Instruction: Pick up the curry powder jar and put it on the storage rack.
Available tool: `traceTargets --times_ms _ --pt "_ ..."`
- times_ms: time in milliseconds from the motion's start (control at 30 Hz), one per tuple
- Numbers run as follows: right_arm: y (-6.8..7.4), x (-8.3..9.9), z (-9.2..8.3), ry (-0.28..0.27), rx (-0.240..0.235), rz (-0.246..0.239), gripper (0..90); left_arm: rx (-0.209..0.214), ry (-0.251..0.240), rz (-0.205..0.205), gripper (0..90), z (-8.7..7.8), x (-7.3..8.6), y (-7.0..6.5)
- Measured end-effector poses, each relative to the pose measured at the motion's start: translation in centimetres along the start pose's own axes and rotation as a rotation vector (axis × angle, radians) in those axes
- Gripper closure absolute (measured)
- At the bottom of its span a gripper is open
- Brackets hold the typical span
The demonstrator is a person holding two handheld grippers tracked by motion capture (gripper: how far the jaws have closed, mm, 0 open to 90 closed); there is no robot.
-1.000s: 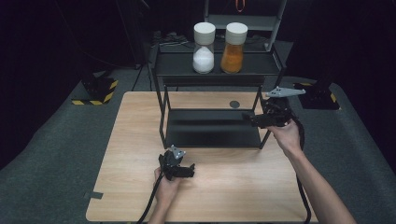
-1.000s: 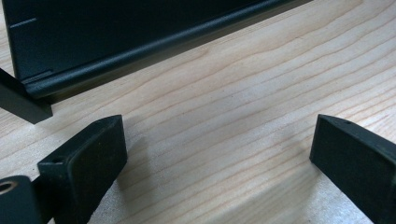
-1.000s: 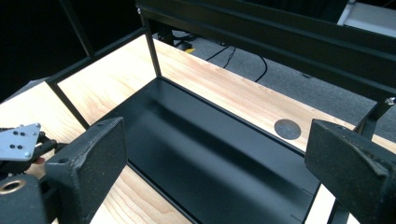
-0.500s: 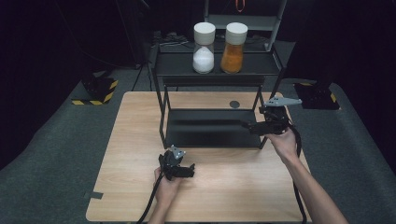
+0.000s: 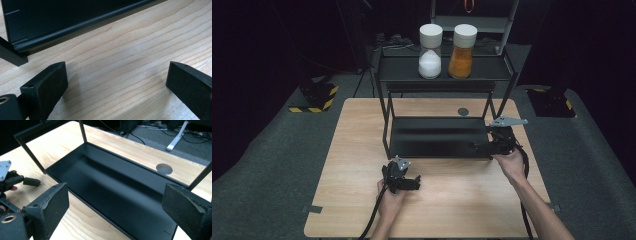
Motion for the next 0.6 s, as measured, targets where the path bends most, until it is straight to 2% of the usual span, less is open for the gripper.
traceTargets --times_ms 300,600 --pt "0.0 2.1 1.0 0.023 -0.009 0.023 7.5 0.000 0.000 0.001 3.8 0.0 0.0 0.0" --pt "1.0 4.3 2.4 0.058 0.002 0.004 7.7 0.000 0.000 0.001 3.8 0.0 0.0 0.0"
Point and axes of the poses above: each handheld gripper's, and its own axes: z roughly forward along the jaws, x roughly out of its underside, y roughly to its left, the point moved 7 cm from there along z, roughly forward along the jaws, and after that the axes turned 1 degree about x, right-handed, at the moved point
